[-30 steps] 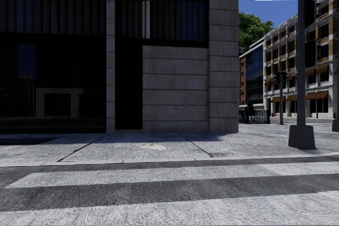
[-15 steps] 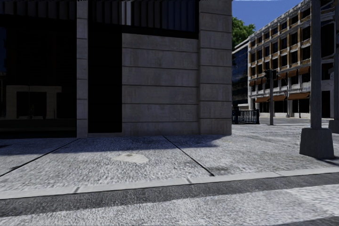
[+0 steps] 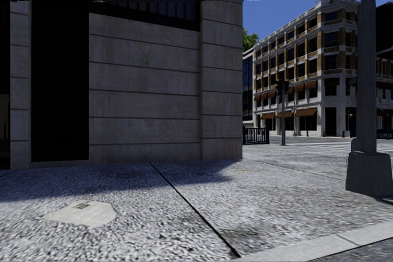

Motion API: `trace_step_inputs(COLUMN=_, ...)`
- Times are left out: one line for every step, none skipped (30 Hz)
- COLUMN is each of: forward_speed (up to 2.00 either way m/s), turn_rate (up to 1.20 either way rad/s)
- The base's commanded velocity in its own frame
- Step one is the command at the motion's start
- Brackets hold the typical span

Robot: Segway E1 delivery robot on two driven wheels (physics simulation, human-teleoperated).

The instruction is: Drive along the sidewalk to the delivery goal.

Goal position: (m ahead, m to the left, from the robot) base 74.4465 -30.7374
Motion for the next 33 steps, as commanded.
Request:
trace_step_inputs(forward_speed=2.00, turn_rate=-0.49)
trace_step_inputs(forward_speed=2.00, turn_rate=-0.49)
trace_step_inputs(forward_speed=2.00, turn_rate=-0.49)
trace_step_inputs(forward_speed=2.00, turn_rate=-0.49)
trace_step_inputs(forward_speed=2.00, turn_rate=-0.49)
trace_step_inputs(forward_speed=2.00, turn_rate=-0.49)
trace_step_inputs(forward_speed=2.00, turn_rate=-0.49)
trace_step_inputs(forward_speed=2.00, turn_rate=-0.49)
trace_step_inputs(forward_speed=2.00, turn_rate=-0.49)
trace_step_inputs(forward_speed=2.00, turn_rate=-0.49)
trace_step_inputs(forward_speed=2.00, turn_rate=-0.49)
trace_step_inputs(forward_speed=2.00, turn_rate=-0.49)
trace_step_inputs(forward_speed=2.00, turn_rate=-0.49)
trace_step_inputs(forward_speed=2.00, turn_rate=-0.49)
trace_step_inputs(forward_speed=2.00, turn_rate=-0.49)
trace_step_inputs(forward_speed=2.00, turn_rate=-0.49)
trace_step_inputs(forward_speed=2.00, turn_rate=-0.49)
trace_step_inputs(forward_speed=2.00, turn_rate=-0.49)
trace_step_inputs(forward_speed=2.00, turn_rate=-0.49)
trace_step_inputs(forward_speed=2.00, turn_rate=-0.49)
trace_step_inputs(forward_speed=2.00, turn_rate=-0.49)
trace_step_inputs(forward_speed=2.00, turn_rate=-0.49)
trace_step_inputs(forward_speed=2.00, turn_rate=-0.49)
trace_step_inputs(forward_speed=2.00, turn_rate=-0.49)
trace_step_inputs(forward_speed=2.00, turn_rate=-0.49)
trace_step_inputs(forward_speed=2.00, turn_rate=-0.49)
trace_step_inputs(forward_speed=2.00, turn_rate=-0.49)
trace_step_inputs(forward_speed=2.00, turn_rate=-0.49)
trace_step_inputs(forward_speed=2.00, turn_rate=-0.49)
trace_step_inputs(forward_speed=2.00, turn_rate=-0.49)
trace_step_inputs(forward_speed=2.00, turn_rate=-0.49)
trace_step_inputs(forward_speed=2.00, turn_rate=-0.49)
trace_step_inputs(forward_speed=2.00, turn_rate=-0.49)
